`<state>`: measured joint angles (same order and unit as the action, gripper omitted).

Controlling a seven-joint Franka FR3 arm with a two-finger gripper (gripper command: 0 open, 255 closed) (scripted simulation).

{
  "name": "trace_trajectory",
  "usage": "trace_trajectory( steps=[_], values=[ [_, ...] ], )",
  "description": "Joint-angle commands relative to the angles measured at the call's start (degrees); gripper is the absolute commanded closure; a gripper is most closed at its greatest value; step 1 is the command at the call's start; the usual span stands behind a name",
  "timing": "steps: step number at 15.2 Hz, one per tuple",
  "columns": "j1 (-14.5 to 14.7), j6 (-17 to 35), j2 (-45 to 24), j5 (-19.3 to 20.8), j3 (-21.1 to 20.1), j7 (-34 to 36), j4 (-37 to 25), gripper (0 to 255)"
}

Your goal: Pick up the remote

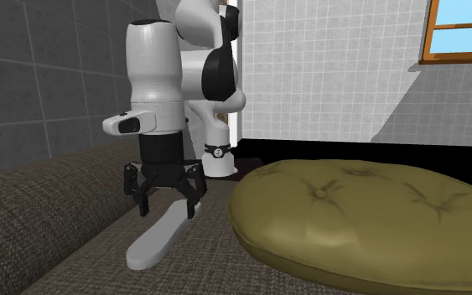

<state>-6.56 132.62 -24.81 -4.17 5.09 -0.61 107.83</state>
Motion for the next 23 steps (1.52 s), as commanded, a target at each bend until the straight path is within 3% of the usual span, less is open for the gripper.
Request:
trace_trajectory(
  steps=[1, 4, 5, 14, 23],
  values=[
    [-0.02, 1.2, -0.91, -0.13, -0.08, -0.06, 0.28, 0],
    [-0.06, 2.12, -1.7, -0.24, -0.14, -0.15, 0.43, 0],
    [-0.08, 2.14, -1.75, -0.25, -0.14, -0.17, 0.38, 255],
    [-0.06, 2.12, -1.7, -0.24, -0.14, -0.15, 0.42, 255],
    [0.15, -3.32, 2.51, 0.39, 0.19, 0.33, -0.83, 255]
  ],
)
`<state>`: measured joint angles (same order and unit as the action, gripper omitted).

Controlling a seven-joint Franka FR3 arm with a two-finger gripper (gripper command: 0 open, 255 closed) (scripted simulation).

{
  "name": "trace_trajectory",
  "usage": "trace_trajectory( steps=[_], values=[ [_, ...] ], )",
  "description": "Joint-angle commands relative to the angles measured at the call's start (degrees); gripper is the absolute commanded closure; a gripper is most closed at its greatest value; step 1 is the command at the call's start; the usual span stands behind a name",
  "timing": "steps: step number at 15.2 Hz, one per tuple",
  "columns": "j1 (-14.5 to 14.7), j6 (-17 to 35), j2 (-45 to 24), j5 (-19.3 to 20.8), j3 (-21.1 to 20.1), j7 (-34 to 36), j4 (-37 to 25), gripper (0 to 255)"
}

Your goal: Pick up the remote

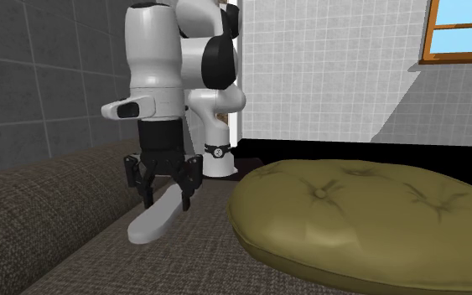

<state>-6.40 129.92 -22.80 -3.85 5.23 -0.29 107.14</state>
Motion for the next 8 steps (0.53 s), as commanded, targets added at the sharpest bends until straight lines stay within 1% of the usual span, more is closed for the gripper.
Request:
trace_trajectory(
  steps=[1, 6, 8],
  values=[
    [0.01, -1.25, 0.93, 0.13, 0.08, 0.06, -0.34, 255],
    [0.09, -4.43, 2.91, 0.44, 0.21, 0.3, -1.54, 255],
    [0.09, -4.53, 2.97, 0.45, 0.21, 0.31, -1.58, 255]
  ],
)
